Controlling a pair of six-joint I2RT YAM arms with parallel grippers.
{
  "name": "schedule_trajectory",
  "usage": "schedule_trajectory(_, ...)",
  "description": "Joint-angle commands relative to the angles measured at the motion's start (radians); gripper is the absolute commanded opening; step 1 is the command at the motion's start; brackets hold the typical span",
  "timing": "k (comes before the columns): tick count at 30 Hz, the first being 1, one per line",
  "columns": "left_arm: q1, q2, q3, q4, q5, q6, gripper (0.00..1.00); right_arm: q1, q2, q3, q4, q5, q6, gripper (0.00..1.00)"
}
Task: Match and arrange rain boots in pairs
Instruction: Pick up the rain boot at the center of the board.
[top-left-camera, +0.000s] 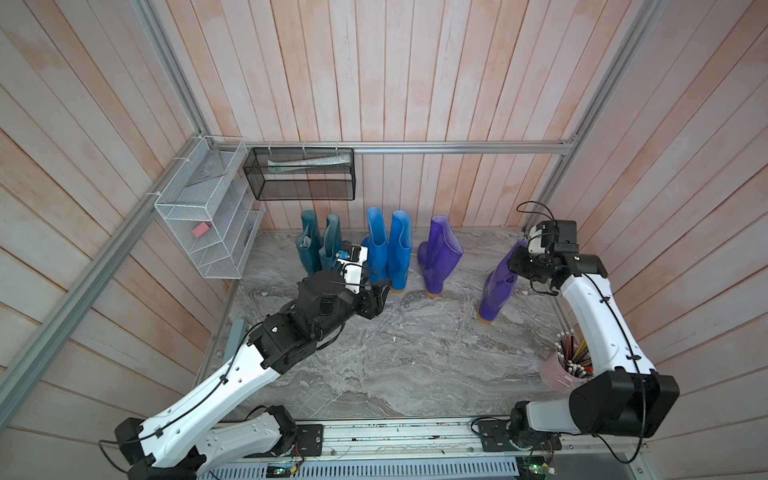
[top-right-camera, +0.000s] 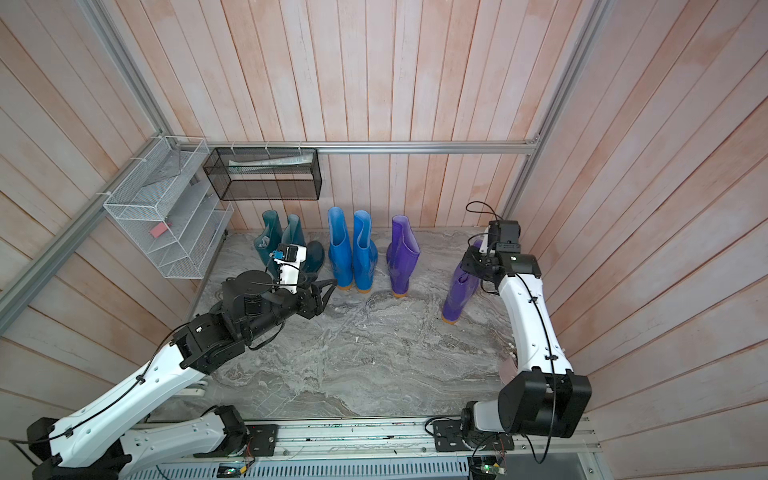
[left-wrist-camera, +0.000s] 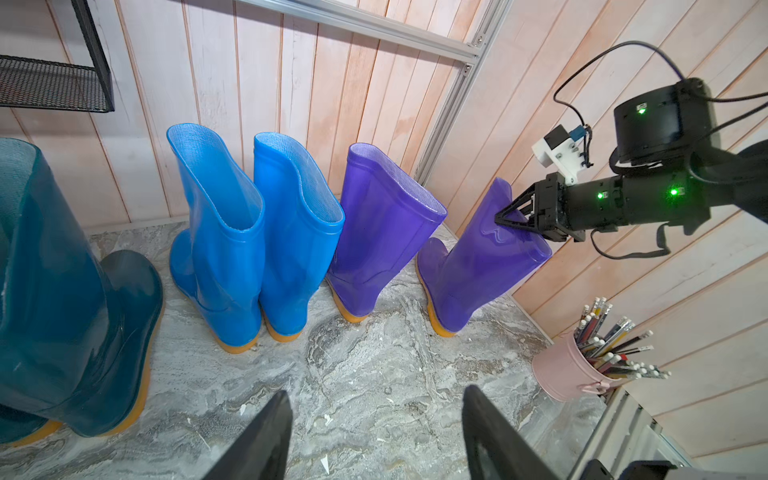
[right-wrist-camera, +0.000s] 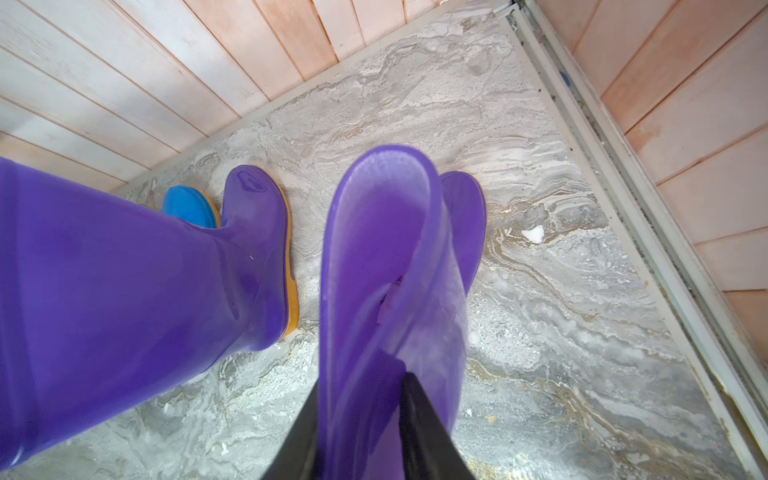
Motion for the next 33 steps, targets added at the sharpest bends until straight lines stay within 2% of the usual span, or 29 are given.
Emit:
schedule_trajectory(1,-0.005,-0.022,-0.004,-0.022,-0.04,0.003,0.66,-0.007,0.019,0.037,-0.01,-0.03,-0.037,0.2)
schedule_trajectory(5,-0.005,-0.028,-0.006,-0.036,-0.063,-0.006,0.66,-0.031,0.03,0.094,-0.019,-0.058,-0.075,0.13)
schedule_trajectory(11,-0.005,-0.031,0.003,-0.042,-0.079,-0.026,0.66,-0.036,0.098,0.257,-0.083,-0.09,-0.148,0.09)
schedule_trajectory(33,-0.005,-0.041,0.024,-0.058,-0.13,-0.056,0.66,0.005,0.387,0.632,-0.128,-0.193,-0.233,0.07)
